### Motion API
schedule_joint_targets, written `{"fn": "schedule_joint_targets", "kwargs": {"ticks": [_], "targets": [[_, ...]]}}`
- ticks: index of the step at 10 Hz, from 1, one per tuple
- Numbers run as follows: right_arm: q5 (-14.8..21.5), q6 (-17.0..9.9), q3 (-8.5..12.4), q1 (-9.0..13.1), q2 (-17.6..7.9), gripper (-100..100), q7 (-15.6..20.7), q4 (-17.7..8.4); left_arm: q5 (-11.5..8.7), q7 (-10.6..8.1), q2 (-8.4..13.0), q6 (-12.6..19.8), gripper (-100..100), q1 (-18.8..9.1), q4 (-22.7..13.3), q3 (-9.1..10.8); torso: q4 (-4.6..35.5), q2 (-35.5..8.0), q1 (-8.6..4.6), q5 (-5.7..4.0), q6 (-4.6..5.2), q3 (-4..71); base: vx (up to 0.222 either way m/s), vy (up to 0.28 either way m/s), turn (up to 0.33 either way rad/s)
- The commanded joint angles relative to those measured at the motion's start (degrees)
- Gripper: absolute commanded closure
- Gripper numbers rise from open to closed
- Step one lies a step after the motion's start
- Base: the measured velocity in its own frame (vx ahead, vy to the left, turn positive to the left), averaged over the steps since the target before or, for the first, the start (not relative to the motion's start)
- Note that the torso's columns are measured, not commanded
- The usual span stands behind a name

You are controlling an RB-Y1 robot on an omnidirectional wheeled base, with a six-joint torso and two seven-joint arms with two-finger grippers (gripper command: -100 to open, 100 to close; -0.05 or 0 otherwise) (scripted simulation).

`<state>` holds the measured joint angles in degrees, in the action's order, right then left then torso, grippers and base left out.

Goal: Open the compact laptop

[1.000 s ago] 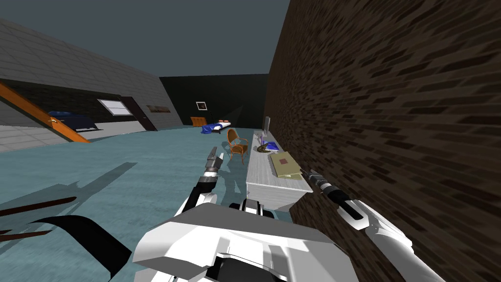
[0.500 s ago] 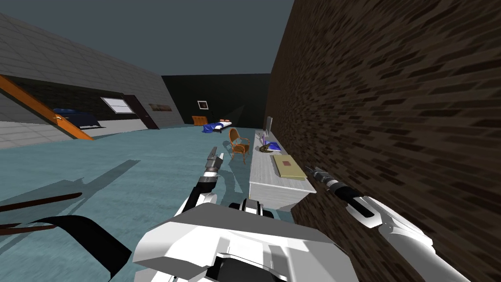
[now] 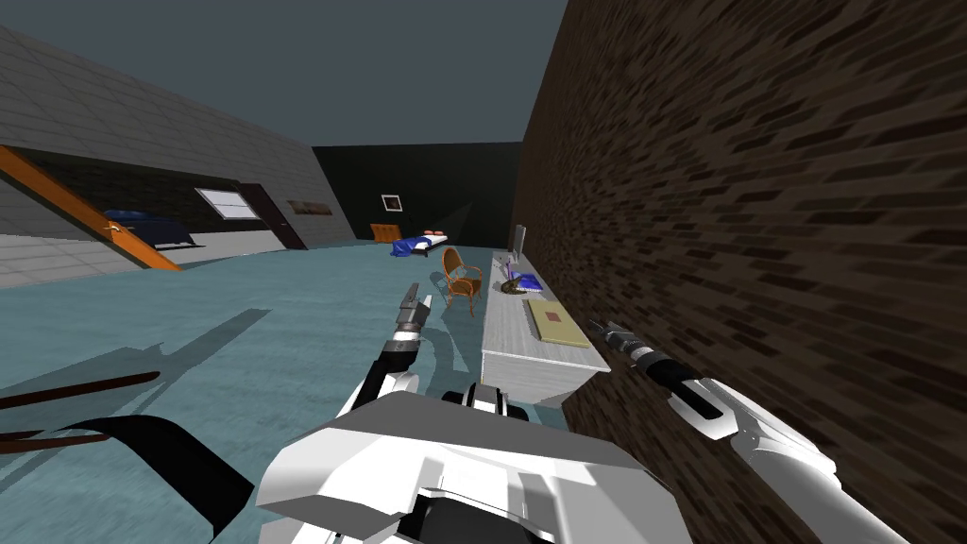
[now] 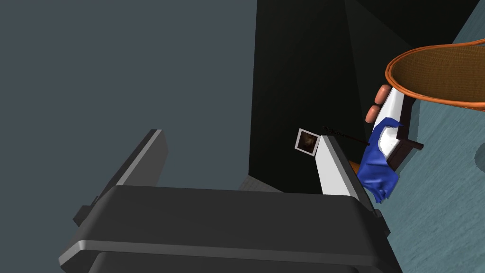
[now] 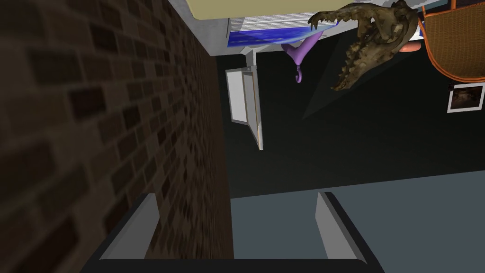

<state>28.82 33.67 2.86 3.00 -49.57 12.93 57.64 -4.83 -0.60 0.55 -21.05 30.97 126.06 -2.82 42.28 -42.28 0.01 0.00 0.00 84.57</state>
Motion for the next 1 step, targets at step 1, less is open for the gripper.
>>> {"fn": "schedule_joint_targets", "kwargs": {"ticks": [1], "targets": [[0.0,0.0,0.0,0.0,0.0,0,0.0,0.0,0.0,0.0,0.0,0.0,0,0.0,0.0,0.0,0.0,-0.01,0.0,0.0,0.0,-0.01,0.0,0.0,0.0]]}}
